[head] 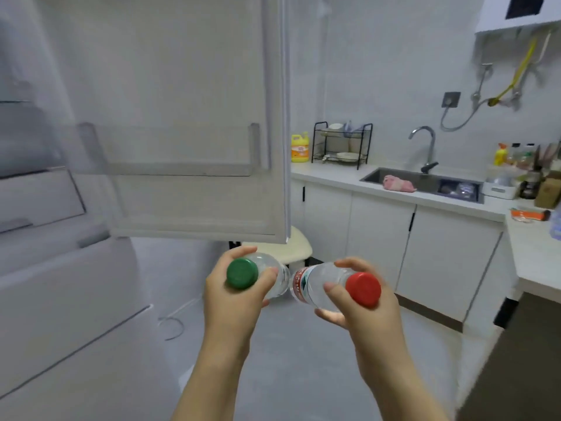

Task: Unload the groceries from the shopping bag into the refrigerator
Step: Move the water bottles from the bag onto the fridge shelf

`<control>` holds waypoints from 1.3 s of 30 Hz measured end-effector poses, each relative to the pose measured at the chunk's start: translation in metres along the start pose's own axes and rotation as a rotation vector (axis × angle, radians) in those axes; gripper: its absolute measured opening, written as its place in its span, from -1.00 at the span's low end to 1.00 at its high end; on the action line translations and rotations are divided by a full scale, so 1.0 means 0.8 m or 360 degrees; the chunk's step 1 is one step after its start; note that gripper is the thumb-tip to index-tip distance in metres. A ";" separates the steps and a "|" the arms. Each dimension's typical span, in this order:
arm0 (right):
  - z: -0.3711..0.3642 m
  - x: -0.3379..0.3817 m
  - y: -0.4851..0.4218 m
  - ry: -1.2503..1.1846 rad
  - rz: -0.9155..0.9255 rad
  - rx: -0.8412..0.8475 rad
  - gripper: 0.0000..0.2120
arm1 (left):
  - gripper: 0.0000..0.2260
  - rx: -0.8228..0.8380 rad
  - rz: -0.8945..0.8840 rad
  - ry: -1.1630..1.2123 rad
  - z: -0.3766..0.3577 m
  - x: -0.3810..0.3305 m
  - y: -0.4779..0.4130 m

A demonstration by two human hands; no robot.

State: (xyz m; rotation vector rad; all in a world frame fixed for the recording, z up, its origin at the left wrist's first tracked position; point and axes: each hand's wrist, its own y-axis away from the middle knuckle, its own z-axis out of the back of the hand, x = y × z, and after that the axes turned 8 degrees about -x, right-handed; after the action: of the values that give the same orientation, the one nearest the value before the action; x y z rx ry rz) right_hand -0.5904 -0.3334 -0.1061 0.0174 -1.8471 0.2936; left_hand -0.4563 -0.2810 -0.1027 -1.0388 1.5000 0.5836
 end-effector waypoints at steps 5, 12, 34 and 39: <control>-0.108 -0.023 -0.008 -0.0060 -0.0045 0.0348 -0.80 | -0.73 -0.0318 -0.0135 -0.0049 0.082 -0.016 -0.057; -0.237 -0.047 -0.011 -0.0168 -0.0124 0.0728 -0.73 | -0.73 -0.0805 -0.0353 -0.0143 0.177 -0.042 -0.106; -0.557 -0.029 -0.125 -0.0977 0.0352 0.1344 -0.75 | -0.69 -0.1495 -0.1260 -0.0038 0.241 -0.155 -0.318; -0.613 -0.020 -0.123 -0.1164 0.0344 0.1328 -0.73 | -0.68 -0.1568 -0.1395 0.0007 0.259 -0.174 -0.354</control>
State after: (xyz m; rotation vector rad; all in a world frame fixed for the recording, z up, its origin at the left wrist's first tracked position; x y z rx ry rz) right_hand -0.1081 -0.3283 0.0270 0.5659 -2.3013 1.3318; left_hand -0.1152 -0.2063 0.0406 -2.2650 0.5506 0.6602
